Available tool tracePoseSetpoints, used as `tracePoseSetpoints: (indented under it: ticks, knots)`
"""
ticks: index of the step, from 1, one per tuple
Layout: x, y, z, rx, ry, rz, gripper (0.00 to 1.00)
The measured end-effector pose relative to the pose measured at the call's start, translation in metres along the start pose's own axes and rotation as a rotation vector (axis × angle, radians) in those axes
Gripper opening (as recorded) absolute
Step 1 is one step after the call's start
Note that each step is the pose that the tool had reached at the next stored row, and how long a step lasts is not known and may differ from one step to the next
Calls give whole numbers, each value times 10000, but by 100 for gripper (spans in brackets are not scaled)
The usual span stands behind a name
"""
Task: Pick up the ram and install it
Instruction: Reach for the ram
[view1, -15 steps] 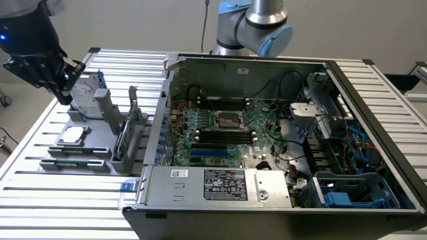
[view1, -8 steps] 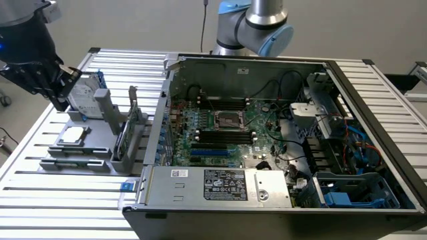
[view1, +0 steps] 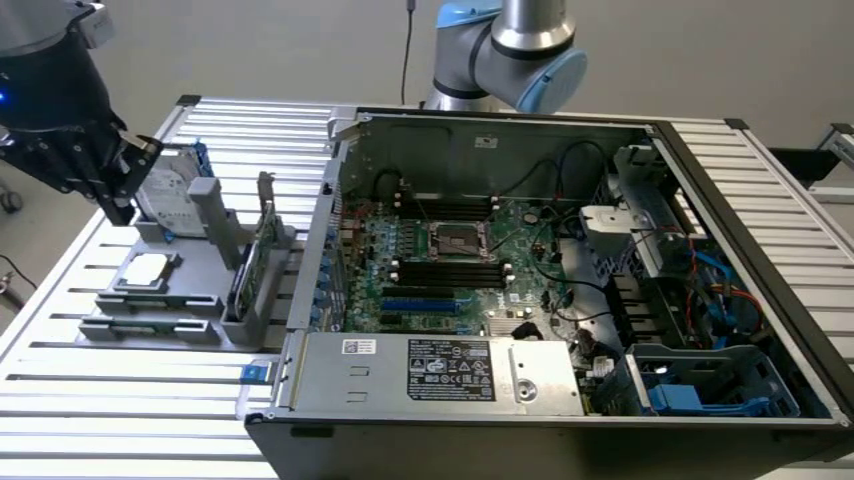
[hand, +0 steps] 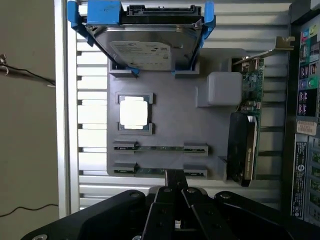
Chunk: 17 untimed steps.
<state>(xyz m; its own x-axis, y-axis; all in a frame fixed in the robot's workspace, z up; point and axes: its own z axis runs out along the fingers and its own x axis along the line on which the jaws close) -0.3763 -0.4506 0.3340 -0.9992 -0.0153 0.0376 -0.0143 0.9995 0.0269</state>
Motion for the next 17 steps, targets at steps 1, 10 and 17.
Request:
tracePoseSetpoints:
  ticks: [1,10,17]
  knots:
    - [1,-1,-1,7,3,-91,11]
    - [28,-35,0,89,17,-367,11]
    - [40,-71,4,131,41,-390,11]
